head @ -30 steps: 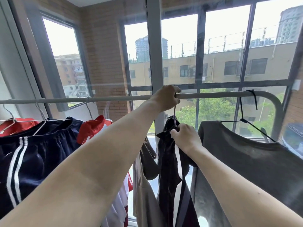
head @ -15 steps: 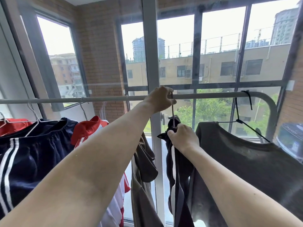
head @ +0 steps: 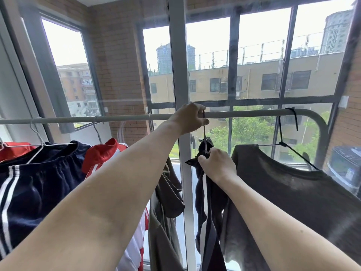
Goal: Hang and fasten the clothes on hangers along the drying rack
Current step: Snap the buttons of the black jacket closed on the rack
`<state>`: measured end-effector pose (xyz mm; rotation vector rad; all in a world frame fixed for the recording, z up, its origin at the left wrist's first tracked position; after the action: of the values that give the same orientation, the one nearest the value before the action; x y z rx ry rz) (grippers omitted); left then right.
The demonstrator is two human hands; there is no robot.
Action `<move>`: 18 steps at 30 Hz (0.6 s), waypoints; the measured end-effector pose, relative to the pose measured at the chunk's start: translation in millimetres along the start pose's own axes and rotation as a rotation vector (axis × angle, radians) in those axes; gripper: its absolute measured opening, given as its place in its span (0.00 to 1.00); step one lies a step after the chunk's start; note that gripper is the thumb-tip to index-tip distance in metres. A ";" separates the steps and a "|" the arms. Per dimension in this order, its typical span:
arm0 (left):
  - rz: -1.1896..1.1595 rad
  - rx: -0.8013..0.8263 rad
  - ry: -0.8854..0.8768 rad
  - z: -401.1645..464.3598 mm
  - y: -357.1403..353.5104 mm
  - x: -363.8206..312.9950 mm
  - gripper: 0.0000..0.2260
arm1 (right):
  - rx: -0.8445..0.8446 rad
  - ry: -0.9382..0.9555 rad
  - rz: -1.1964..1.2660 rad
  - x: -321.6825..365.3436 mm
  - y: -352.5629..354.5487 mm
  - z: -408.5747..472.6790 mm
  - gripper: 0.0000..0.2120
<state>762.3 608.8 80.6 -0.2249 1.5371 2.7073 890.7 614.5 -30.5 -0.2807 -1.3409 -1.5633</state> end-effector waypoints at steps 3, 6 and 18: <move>0.003 0.008 0.011 -0.8 0.4 -0.1 0.18 | -0.002 0.004 -0.011 0.9 -0.1 -0.4 0.11; 0.011 0.019 0.021 -1.9 0.6 0.3 0.20 | 0.001 -0.003 -0.021 1.2 0.0 -0.1 0.11; 0.037 0.031 0.010 -6.8 2.5 -0.6 0.23 | -0.234 0.201 -0.140 -0.7 28.2 15.0 0.26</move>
<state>763.4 601.7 79.4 -0.2115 1.6001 2.7122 907.0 631.2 -8.7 -0.1700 -1.0414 -1.8180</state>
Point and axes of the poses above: each hand's wrist, its own z-axis towards the middle knuckle, its own y-axis out of the back of the hand, x = y × z, the point moved 3 cm from there along z, towards the middle knuckle, and after that the axes turned 10 degrees about z, right-handed, at the moved point
